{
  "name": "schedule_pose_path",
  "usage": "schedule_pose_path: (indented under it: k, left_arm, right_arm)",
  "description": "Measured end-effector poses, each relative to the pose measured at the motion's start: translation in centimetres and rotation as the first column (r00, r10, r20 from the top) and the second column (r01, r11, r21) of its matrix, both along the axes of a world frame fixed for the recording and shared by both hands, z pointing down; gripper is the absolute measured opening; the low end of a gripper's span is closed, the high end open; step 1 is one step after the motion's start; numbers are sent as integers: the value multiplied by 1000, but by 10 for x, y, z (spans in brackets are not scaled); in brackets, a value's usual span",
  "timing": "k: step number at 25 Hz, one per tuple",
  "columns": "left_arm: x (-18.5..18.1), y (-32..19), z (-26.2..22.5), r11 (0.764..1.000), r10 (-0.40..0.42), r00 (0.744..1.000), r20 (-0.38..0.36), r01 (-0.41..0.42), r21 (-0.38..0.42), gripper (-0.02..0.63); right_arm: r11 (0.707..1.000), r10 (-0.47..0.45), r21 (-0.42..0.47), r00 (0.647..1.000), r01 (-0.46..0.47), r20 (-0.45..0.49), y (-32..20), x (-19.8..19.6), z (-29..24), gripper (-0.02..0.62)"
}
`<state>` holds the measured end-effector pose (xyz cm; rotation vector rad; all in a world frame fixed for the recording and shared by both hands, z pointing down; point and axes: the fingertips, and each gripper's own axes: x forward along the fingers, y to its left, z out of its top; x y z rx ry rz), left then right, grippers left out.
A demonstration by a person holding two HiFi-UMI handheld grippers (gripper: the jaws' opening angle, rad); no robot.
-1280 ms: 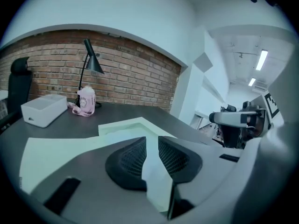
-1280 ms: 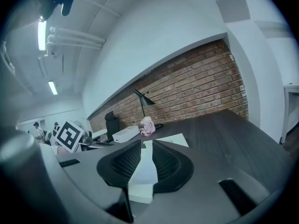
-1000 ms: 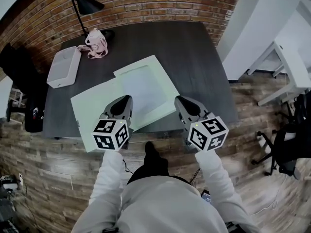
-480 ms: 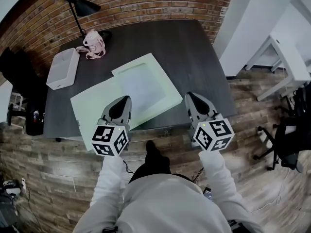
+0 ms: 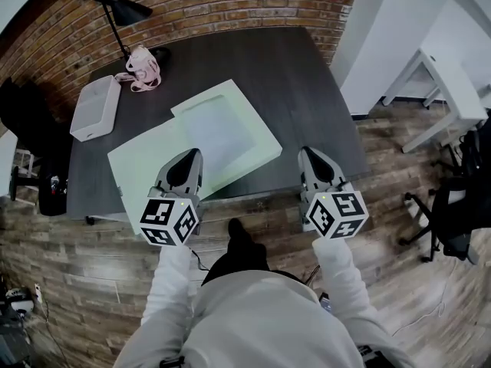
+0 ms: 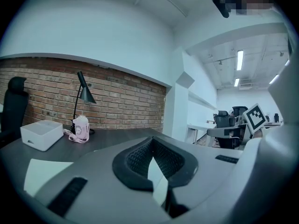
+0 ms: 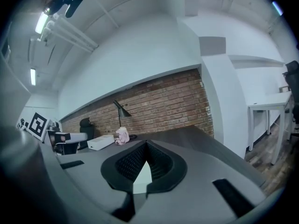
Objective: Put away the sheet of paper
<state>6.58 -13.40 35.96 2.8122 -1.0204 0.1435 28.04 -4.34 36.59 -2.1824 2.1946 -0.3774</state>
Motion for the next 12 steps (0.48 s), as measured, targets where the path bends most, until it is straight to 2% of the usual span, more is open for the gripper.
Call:
schedule_pose_path:
  k: [12]
  left_arm:
    - [3,18,-6,999,20,1000,-15,-20,25,18]
  right_arm:
    - [1000,21,19,1000,-21,-14,19,3,-2,26]
